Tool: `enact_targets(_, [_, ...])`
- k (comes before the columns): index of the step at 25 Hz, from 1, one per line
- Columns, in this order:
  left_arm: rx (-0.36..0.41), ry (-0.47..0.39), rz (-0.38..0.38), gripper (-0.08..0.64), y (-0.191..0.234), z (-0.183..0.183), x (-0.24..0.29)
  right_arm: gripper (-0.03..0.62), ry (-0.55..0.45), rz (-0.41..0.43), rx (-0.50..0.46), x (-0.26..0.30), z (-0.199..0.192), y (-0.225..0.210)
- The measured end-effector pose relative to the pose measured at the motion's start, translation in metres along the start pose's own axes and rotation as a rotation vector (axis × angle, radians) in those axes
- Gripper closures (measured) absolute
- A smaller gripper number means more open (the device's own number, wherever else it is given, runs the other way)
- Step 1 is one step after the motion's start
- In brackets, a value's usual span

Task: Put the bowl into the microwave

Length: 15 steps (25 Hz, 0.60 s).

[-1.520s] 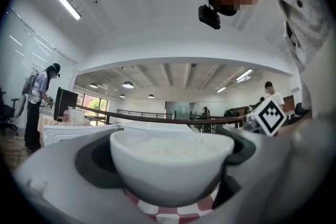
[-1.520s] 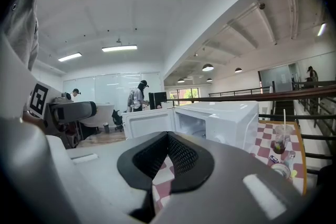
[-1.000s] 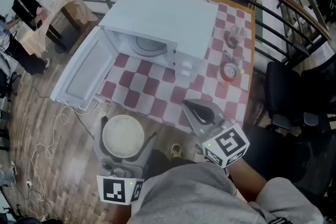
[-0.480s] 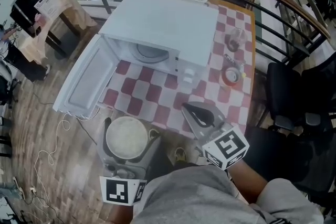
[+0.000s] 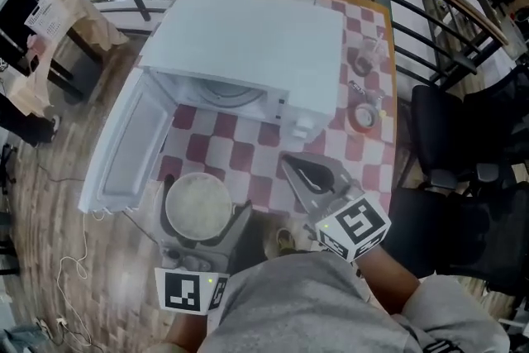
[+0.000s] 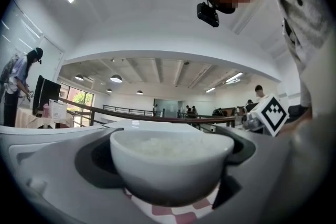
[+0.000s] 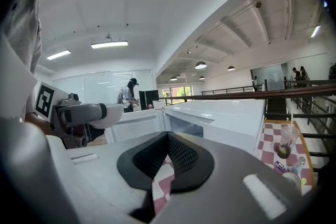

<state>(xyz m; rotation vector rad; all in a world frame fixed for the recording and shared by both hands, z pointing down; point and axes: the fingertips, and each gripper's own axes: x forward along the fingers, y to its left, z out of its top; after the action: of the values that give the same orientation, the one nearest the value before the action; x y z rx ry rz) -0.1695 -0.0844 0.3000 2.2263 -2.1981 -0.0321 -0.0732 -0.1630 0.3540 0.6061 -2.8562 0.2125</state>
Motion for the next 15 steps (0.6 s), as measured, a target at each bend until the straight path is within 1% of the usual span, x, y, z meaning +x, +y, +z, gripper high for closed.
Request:
enact_targets(4, [-0.022,0.006,-0.048,0.015,0.023,-0.005,0.02,0.595,0.008,-0.05,0.009,0.025,0.003,-0.008])
enact_targets(8, [-0.027,0.015,-0.095,0.015,0.043,-0.009,0.038,0.595,0.012,-0.092,0.022,0.044,0.006,-0.009])
enact_targets(15, [-0.029,0.027,-0.152,0.015,0.069,-0.02,0.063,0.595,0.026,-0.153,0.04,0.066,0.005,-0.011])
